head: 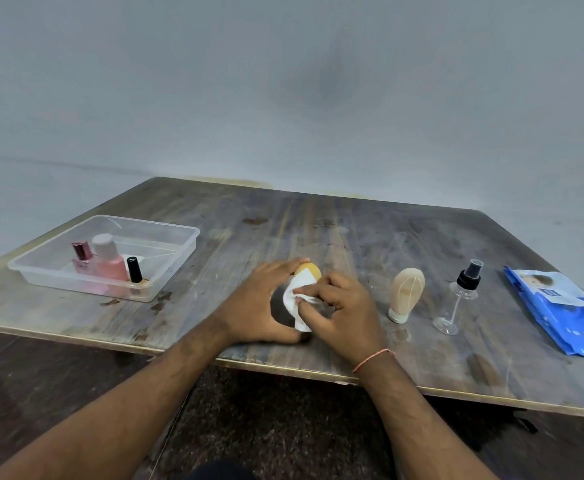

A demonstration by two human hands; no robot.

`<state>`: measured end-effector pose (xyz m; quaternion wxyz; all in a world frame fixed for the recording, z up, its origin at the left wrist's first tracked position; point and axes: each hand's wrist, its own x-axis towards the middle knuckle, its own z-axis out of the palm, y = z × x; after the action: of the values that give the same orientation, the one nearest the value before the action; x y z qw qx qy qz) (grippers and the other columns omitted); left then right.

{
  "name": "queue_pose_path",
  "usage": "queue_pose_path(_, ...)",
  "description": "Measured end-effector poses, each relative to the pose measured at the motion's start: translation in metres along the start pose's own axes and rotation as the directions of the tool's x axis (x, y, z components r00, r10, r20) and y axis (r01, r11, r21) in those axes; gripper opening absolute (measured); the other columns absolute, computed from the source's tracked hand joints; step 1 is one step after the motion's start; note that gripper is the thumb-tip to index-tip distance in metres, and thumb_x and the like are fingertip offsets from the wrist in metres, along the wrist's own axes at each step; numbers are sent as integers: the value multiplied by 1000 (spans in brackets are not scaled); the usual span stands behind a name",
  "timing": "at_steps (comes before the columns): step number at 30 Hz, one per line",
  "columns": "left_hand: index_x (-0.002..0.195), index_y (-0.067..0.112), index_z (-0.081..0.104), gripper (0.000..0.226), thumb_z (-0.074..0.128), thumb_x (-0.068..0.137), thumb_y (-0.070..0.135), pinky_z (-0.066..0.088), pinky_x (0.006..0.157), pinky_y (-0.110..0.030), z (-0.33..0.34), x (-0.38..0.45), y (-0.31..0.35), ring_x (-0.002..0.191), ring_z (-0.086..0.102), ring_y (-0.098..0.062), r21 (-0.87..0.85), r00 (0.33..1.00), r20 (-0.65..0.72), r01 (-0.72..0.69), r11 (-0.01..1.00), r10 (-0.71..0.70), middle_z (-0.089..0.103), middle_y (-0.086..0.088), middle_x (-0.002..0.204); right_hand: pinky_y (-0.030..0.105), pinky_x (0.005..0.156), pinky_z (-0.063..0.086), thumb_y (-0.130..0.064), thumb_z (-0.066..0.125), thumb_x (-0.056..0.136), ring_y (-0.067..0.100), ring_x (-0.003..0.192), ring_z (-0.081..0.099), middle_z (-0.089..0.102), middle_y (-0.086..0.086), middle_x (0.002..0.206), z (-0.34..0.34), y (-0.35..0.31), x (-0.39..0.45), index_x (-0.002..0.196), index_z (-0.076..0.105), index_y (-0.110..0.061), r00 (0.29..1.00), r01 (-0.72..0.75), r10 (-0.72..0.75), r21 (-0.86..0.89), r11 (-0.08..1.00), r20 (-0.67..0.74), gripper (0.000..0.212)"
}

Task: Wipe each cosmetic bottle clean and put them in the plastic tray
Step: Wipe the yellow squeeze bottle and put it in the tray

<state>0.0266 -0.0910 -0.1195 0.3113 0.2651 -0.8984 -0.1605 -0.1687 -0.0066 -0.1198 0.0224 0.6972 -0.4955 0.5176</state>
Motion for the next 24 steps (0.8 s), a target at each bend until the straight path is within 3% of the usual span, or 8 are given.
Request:
queue_pose_path(6,165,35,38,113,97,68,44,42,119,-41,-2,-3,8,141,49,-9,34,995,31,-98,995,97,52,19,156,34,70,52,-37,76,92,10,81,63,60,-12,85,-5,-2,3,106,85,-33,990,-99,93,-52,994,-111,17)
queue_pose_path(10,167,36,35,117,98,69,41,42,119,-38,-3,-4,11,142,48,-8,21,994,40,-101,995,100,49,22,158,40,70,54,-43,73,94,12,82,64,61,-12,87,-5,-1,3,106,84,-33,980,-164,162,-3,987,-119,19)
queue_pose_path(15,159,33,47,107,96,66,55,42,117,-38,-1,-2,7,139,49,-5,37,997,13,-72,997,71,54,22,151,24,70,47,-29,78,84,15,81,62,59,-8,85,-9,-4,3,98,86,-33,993,-118,119,90,989,-6,18)
queue_pose_path(18,158,34,46,110,93,61,57,40,120,-35,0,-1,3,141,47,-2,16,999,-29,-30,999,30,53,22,152,29,69,49,-26,78,75,14,83,63,59,-8,86,-7,-8,2,88,86,-31,999,-33,30,80,996,33,16)
queue_pose_path(24,163,43,36,117,96,63,52,39,121,-33,-2,-4,-1,144,44,2,-67,992,-122,7,998,-15,49,23,155,23,66,45,-12,77,79,14,75,62,62,-9,83,-9,-6,0,88,85,-27,995,-74,83,168,983,-49,19)
